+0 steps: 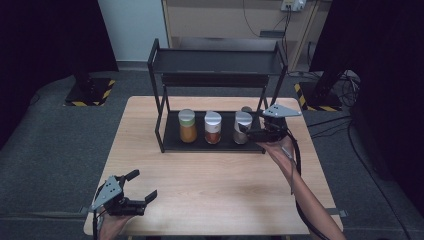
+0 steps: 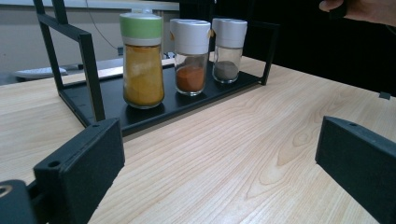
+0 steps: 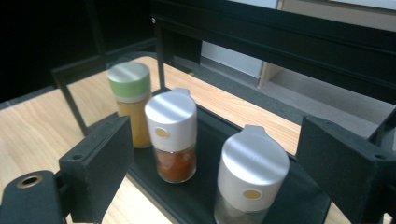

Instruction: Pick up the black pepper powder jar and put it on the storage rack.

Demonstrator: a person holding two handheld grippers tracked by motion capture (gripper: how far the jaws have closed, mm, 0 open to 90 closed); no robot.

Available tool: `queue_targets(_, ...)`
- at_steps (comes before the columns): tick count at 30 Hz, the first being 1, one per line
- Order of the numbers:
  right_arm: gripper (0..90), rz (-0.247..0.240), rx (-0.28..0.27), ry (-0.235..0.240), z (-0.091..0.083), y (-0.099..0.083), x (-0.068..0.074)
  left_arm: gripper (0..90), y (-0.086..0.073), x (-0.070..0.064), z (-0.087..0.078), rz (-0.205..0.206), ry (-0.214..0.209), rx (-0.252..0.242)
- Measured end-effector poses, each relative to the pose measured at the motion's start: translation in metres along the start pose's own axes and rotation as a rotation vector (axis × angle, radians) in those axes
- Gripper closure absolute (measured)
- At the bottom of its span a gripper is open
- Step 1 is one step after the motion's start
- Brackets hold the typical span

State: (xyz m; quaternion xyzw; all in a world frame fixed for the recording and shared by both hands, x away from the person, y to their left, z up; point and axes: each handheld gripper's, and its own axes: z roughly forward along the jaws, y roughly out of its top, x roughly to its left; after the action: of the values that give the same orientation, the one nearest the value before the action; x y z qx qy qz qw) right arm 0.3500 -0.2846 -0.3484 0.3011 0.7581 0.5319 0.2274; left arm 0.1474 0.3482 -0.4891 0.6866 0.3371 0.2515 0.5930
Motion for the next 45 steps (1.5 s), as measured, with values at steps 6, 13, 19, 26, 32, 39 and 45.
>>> queue_targets(6,11.4,-0.009,-0.009,0.006,-0.009,-0.002,0.003,0.6,0.0,0.0,0.0,0.004,-0.002,0.003)
queue_targets(13,11.2,-0.013,-0.018,0.003,-0.023,-0.006,0.005,0.5,0.0,0.0,0.0,0.004,-0.004,0.003)
queue_targets(19,11.1,-0.021,-0.037,-0.003,-0.043,-0.01,0.008,0.5,0.001,0.0,0.001,0.007,-0.005,0.009)
queue_targets(26,10.9,-0.018,-0.058,-0.008,-0.065,-0.019,0.011,0.5,0.0,0.0,0.0,0.004,-0.005,0.009)
queue_targets(32,10.2,-0.015,-0.072,-0.001,-0.086,-0.026,0.014,0.5,0.0,0.0,0.0,0.004,-0.001,0.01)
queue_targets(39,9.6,-0.024,-0.084,-0.006,-0.107,-0.033,0.02,0.4,0.0,0.0,0.0,0.005,0.005,0.01)
queue_targets(45,9.2,-0.033,-0.089,-0.015,-0.121,-0.041,0.025,0.3,0.0,-0.001,0.0,0.008,0.013,0.01)
